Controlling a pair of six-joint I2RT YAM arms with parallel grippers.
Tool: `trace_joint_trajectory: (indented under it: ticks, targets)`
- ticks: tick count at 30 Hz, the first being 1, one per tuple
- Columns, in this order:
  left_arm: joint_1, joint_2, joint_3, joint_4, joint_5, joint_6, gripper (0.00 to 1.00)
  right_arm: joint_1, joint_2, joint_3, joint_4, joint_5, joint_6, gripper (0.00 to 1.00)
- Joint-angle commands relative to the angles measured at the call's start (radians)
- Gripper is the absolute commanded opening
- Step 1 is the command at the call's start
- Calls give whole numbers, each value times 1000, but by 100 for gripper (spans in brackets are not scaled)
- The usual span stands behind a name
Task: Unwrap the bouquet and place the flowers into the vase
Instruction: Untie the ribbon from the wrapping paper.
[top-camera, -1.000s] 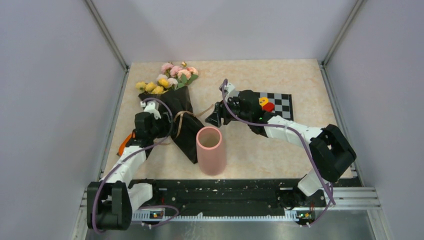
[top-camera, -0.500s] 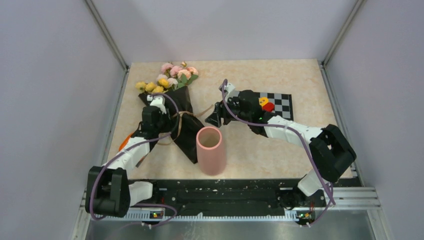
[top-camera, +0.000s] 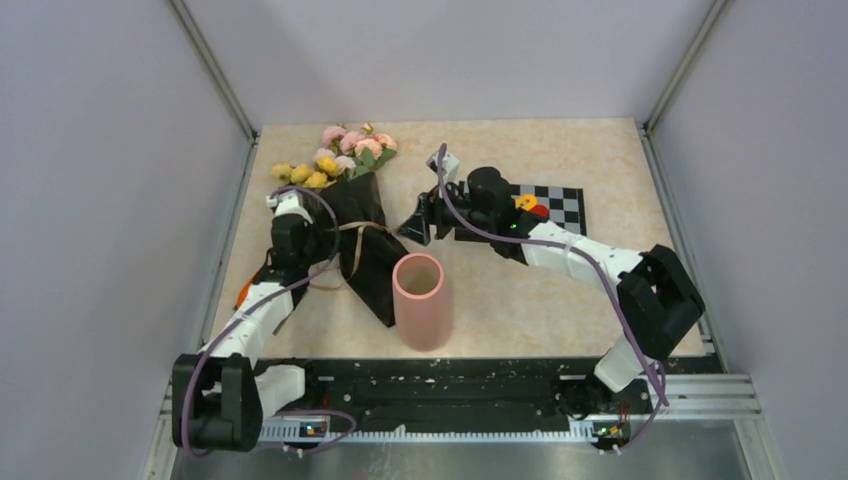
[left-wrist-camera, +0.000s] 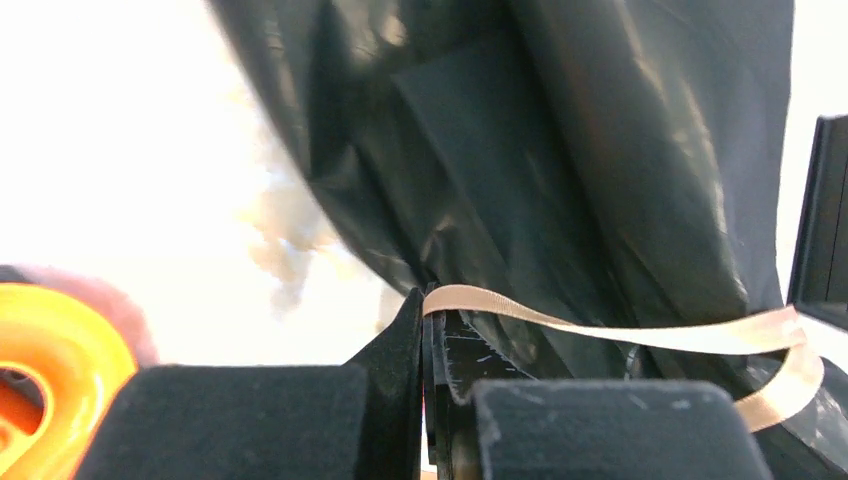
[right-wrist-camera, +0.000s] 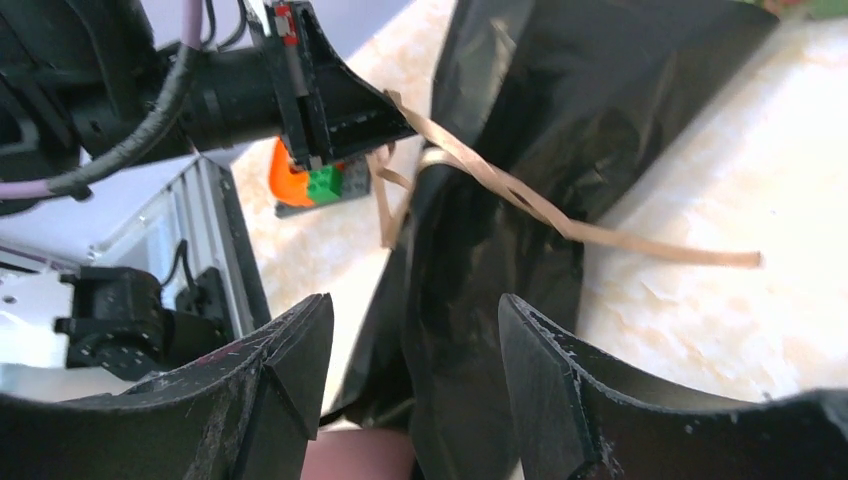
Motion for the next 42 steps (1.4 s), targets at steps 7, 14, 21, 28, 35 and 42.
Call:
trace_joint_trajectory:
  ticks: [7,14,21,28,35,42]
  targets:
    - [280,-113,-101,-40,155,-344,0,108,198,283,-29,-68,226,58]
    - [395,-218,-227,-24,164,-473,0,137,308,384,-58,-111,260,52]
    - [541,-265,-309,7,214,-543,0,148,373,426,-107,-63,230,50]
    - [662,-310,-315,-61,223,-544,0,154,415,442,-125,50,201,50]
    - [714,-376,-306,-143,161,-521,0,162,462,473,-120,141,199,50]
    - [735,-366,-290,-162,145,-489,0,171,514,511,-134,209,192,48]
